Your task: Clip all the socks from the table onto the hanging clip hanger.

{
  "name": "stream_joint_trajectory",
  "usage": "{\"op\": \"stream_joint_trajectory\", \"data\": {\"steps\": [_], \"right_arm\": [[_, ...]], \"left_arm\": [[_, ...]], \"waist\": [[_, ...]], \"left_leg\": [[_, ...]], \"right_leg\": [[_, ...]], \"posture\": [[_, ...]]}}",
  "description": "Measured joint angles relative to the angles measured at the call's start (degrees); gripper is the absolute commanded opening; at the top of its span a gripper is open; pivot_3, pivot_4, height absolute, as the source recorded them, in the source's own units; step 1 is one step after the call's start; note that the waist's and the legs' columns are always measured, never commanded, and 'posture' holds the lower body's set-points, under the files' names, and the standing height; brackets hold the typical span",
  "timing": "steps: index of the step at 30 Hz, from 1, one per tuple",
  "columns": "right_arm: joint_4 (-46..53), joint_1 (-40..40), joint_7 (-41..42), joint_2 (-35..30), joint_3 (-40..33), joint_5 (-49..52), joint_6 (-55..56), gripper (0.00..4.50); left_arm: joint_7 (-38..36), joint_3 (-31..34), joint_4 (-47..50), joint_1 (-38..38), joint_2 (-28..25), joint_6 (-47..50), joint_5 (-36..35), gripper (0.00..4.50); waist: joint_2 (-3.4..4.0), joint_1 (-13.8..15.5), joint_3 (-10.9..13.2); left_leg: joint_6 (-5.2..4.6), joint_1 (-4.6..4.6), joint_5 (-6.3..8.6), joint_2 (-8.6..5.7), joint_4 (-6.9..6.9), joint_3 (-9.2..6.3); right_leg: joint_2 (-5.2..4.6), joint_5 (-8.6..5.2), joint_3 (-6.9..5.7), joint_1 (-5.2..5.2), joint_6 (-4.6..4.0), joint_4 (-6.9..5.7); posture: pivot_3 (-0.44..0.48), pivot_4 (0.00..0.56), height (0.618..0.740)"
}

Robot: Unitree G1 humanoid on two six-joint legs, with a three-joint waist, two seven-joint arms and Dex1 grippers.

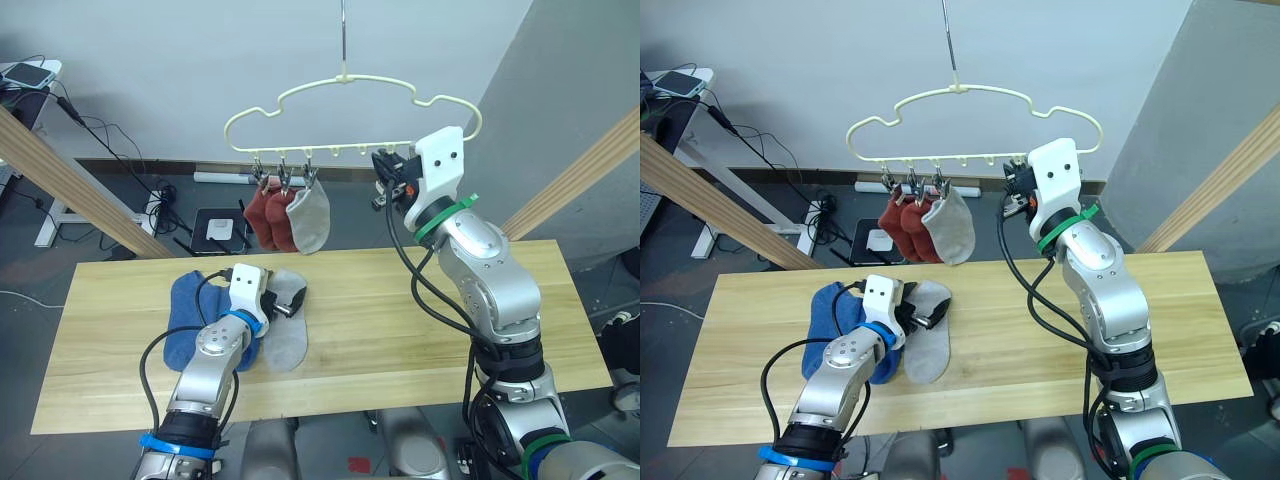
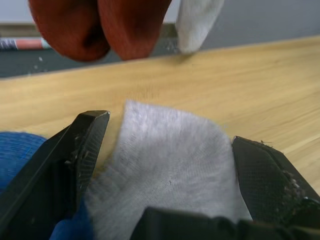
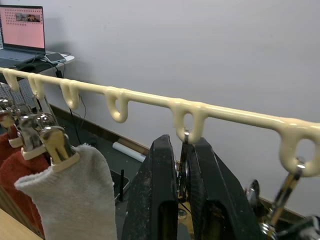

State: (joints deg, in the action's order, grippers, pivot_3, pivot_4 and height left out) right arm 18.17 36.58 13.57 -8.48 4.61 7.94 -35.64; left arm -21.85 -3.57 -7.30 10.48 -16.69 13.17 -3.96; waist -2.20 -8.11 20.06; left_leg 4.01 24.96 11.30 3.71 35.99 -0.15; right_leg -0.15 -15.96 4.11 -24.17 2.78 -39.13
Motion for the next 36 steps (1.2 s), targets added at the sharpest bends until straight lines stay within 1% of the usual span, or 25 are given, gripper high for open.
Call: {"op": "stream_joint_trajectory", "data": {"steps": [3, 6, 14, 19, 24, 28, 33, 36], "right_arm": [[0.0, 0.0, 0.0, 0.2, 0.0, 0.0, -0.1, 0.00], [0.0, 0.0, 0.0, 0.3, 0.1, 0.0, -0.2, 0.00], [0.0, 0.0, -0.2, 0.5, 0.1, -0.1, -0.2, 0.00], [0.0, 0.0, -0.4, 0.6, 0.1, -0.1, -0.1, 0.00], [0.1, 0.0, -1.0, 0.6, 0.0, -0.1, -0.2, 0.00], [1.1, 0.1, -1.2, 0.6, -0.1, 0.0, -0.9, 0.00], [1.8, 0.3, -1.3, 1.2, -0.6, 0.4, -2.0, 0.00], [1.9, 0.7, -1.2, 2.0, -1.0, 1.2, -2.6, 0.00]], "left_arm": [[-0.3, -0.7, -0.1, 0.2, -0.4, -0.1, 1.0, 4.46], [-0.4, -1.2, -0.1, 0.2, -1.1, -0.2, 2.0, 3.91], [-1.7, -1.7, 1.0, -1.2, -1.6, -0.1, 2.4, 1.46], [-4.4, -1.7, 1.2, -1.4, -2.2, 0.1, 1.6, 0.02], [-10.3, -3.0, -0.5, -0.2, -2.1, -3.7, 0.2, 0.02], [-15.2, -4.1, -2.5, 6.6, -0.9, -11.8, -0.5, 0.02], [-15.4, -5.2, -3.3, 14.9, 3.2, -18.2, -0.1, 0.02], [-14.7, -6.0, -4.3, 17.1, 4.5, -19.9, 0.9, 0.02]], "waist": [[0.00, 0.0, 0.0], [0.00, 0.0, 0.0], [0.00, -0.1, 0.0], [0.01, -0.2, 0.0], [0.01, -0.3, 0.0], [0.01, -0.1, 0.0], [0.00, -0.4, 0.0], [0.00, -1.1, 0.0]], "left_leg": [[0.00, 0.00, 0.00, 0.00, -0.01, 0.00], [0.00, -0.01, 0.00, 0.00, 0.00, 0.00], [0.00, -0.02, 0.00, 0.00, 0.00, 0.00], [0.00, -0.02, 0.00, 0.00, 0.00, 0.00], [0.00, -0.01, 0.00, -0.01, -0.01, 0.01], [0.00, 0.03, 0.00, -0.04, 0.00, 0.00], [0.00, 0.04, 0.00, -0.03, 0.00, 0.03], [0.00, 0.04, 0.00, -0.03, -0.03, 0.03]], "right_leg": [[-0.01, 0.00, 0.00, 0.00, 0.00, 0.00], [-0.01, 0.00, 0.00, 0.01, 0.00, -0.01], [-0.01, 0.00, 0.00, 0.02, 0.00, -0.01], [-0.01, 0.00, 0.01, 0.02, 0.00, -0.02], [-0.01, 0.00, 0.00, 0.01, 0.00, 0.03], [-0.03, 0.01, -0.02, 0.01, 0.01, 0.04], [-0.01, 0.02, 0.01, 0.01, 0.03, 0.08], [0.00, 0.01, 0.01, 0.01, 0.03, 0.10]], "posture": [[-0.275, 0.352, 0.732], [-0.277, 0.351, 0.732], [-0.279, 0.349, 0.732], [-0.295, 0.346, 0.732], [-0.310, 0.345, 0.732], [-0.310, 0.345, 0.732], [-0.320, 0.345, 0.732], [-0.321, 0.346, 0.732]]}}
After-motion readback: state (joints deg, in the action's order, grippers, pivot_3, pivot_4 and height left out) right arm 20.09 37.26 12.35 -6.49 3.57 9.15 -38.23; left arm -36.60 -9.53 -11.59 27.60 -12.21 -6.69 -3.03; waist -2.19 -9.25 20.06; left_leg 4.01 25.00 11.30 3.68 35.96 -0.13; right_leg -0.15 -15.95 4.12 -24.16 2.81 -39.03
